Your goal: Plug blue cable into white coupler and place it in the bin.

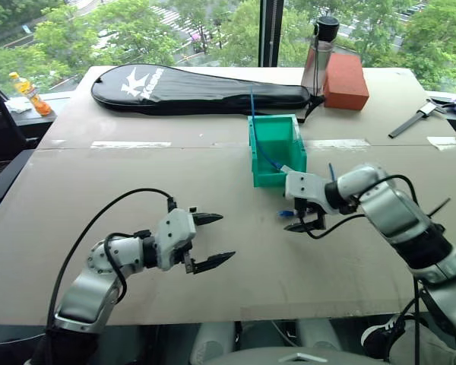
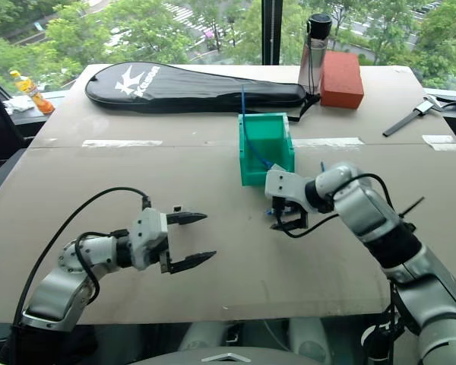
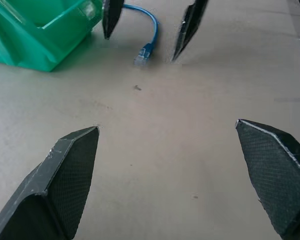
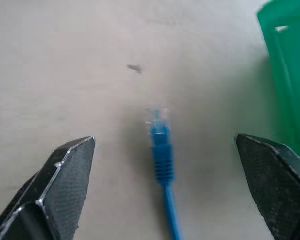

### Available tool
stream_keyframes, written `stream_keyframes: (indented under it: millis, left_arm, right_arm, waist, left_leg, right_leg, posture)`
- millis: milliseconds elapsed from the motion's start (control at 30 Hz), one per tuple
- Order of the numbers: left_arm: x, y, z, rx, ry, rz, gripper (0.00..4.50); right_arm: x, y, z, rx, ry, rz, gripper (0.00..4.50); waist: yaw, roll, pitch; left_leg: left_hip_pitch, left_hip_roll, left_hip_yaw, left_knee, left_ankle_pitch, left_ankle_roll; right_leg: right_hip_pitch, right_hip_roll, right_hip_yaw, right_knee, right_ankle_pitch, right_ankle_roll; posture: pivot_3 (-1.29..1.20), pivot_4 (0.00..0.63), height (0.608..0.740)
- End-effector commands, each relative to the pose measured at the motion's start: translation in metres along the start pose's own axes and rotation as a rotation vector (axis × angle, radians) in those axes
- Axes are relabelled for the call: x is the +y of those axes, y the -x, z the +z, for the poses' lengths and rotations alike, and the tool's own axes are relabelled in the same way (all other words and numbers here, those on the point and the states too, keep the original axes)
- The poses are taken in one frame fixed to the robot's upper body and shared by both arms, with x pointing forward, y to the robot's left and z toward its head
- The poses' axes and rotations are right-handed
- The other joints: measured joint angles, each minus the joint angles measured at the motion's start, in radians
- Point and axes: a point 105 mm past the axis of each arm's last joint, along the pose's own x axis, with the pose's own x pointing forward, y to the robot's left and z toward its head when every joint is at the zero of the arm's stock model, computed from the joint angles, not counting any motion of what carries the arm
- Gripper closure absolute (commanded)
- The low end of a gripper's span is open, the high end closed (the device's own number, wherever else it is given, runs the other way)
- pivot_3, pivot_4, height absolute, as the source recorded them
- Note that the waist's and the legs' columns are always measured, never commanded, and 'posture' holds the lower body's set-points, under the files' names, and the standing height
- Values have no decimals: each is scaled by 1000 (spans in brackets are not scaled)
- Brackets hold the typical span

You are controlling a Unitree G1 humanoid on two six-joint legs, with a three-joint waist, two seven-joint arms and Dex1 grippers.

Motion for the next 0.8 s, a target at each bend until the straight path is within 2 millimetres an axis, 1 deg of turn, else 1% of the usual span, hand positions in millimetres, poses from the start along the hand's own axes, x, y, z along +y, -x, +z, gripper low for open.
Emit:
stream_keyframes:
  millis: [33,133,200,333,400,467,567,700,800]
  left_arm:
    - [2,-13,8,7,-23,-45,0]
    - [10,-26,12,21,-35,-64,0]
    - [14,-36,13,46,-65,-94,0]
    - [22,-55,12,100,-106,-130,0]
    - [24,-61,11,119,-129,-146,0]
    - [30,-74,15,125,-120,-133,0]
    - [37,-88,22,132,-118,-120,0]
    - [42,-101,28,133,-116,-104,0]
    - [44,-106,26,160,-137,-107,0]
  right_arm:
    - [8,39,20,-148,26,-89,95]
    - [17,56,15,-238,-24,-178,95]
    - [22,66,6,-251,-33,-254,95]
    - [38,81,-9,-279,-100,-362,95]
    - [43,86,-13,-300,-136,-397,95]
    - [57,94,-21,-314,-161,-436,95]
    - [73,100,-27,-315,-160,-474,95]
    - [79,104,-28,-346,-169,-514,95]
    - [82,104,-28,-352,-175,-524,95]
  waist:
    - [1,0,0]
    - [3,-1,0]
    - [4,-1,0]
    - [-3,0,0]
    - [1,-1,0]
    - [5,-1,0]
    - [4,-1,0]
    - [-2,-2,-1]
    - [-1,-1,-1]
  left_leg:
    - [0,0,0,0,0,0]
    - [1,0,-1,0,0,0]
    - [1,0,-1,0,0,0]
    - [3,0,0,1,0,1]
    - [3,0,-1,1,0,1]
    - [3,1,0,1,0,1]
    - [2,0,-1,2,0,1]
    - [3,0,1,3,0,1]
    - [4,1,0,3,0,1]
  right_leg:
    - [0,0,0,0,0,0]
    - [1,0,-1,-1,-1,-1]
    - [2,1,-1,0,-1,-1]
    - [2,3,1,1,-2,-2]
    - [3,4,1,1,-4,1]
    - [3,5,3,1,-3,2]
    - [3,5,2,0,-2,4]
    - [3,6,4,1,-4,4]
    - [4,7,4,1,-5,3]
  posture:
    - [0,150,740]
    - [0,150,740]
    - [0,150,740]
    - [0,150,740]
    - [0,150,740]
    - [0,150,740]
    - [0,150,740]
    - [0,150,740]
    - [0,150,740]
